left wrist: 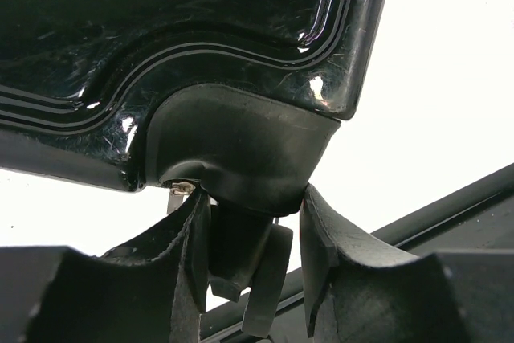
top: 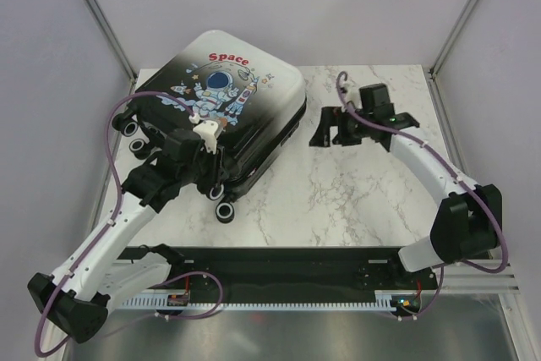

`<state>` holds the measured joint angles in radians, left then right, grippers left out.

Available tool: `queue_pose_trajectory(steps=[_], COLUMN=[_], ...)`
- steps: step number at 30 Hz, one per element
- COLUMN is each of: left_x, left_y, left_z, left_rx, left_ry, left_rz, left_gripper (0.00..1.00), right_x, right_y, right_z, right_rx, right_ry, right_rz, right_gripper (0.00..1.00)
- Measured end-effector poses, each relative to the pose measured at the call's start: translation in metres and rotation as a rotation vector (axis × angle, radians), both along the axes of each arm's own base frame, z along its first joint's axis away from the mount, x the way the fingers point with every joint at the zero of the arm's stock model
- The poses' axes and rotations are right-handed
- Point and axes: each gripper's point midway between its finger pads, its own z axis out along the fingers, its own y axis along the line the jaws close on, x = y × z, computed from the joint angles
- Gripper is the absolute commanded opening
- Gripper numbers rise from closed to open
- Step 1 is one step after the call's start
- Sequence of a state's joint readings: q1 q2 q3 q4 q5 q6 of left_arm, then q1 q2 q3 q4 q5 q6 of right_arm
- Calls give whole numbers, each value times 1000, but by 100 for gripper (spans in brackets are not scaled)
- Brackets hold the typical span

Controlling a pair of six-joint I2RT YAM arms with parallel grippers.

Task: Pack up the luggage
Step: Zip the luggage at the center of the board.

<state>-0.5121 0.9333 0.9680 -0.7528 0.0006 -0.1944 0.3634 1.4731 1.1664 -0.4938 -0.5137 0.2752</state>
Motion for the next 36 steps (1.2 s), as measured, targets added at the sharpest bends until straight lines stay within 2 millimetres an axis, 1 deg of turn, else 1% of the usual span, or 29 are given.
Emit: queue_pose_trajectory(steps=[1, 2, 3, 4, 6, 12, 15, 19, 22, 24, 26, 30, 32, 36], left_x=[0, 0, -1, -1, -1, -5, -10, -13, -15, -15, -16, -21, -23, -26], left_y=[0, 0, 0, 1, 1, 6, 11, 14, 15, 16, 17, 24, 26, 25], left_z=[0, 1, 1, 1, 3, 12, 18, 23, 27, 29, 32, 32, 33, 33], left_rx=[-1, -2, -3, -4, -7, -16, -19, -28, -52, -73, -100, -128, -144, -165], left_ry=[-2, -4, -6, -10, -16, -50, -73, -93, -99, -101, -98, -80, -70, -52], left_rz=[0, 0, 1, 1, 1, 12, 19, 25, 49, 73, 105, 168, 189, 207], left_gripper=[2, 2, 2, 2, 2, 2, 2, 2, 2, 2, 2, 2, 2, 2], right_x=[18, 32, 44, 51, 69, 119, 145, 175, 189, 195, 202, 210, 214, 228], right_y=[-24, -43, -57, -65, -71, -74, -77, -76, -71, -64, -55, -31, -21, -10], right_z=[7, 12, 16, 19, 21, -12, -20, -18, -19, -22, -28, -39, -40, -38], right_rx=[-18, -31, -39, -41, -38, -57, -41, 8, 57, 103, 151, 235, 266, 346], right_ry=[-22, -37, -46, -50, -50, 36, 56, 38, 37, 51, 71, 113, 119, 128], right_rz=[-69, -122, -165, -189, -214, -286, -334, -384, -410, -419, -424, -422, -428, -475], right_gripper=[98, 98, 98, 98, 98, 98, 98, 98, 98, 96, 95, 95, 95, 93])
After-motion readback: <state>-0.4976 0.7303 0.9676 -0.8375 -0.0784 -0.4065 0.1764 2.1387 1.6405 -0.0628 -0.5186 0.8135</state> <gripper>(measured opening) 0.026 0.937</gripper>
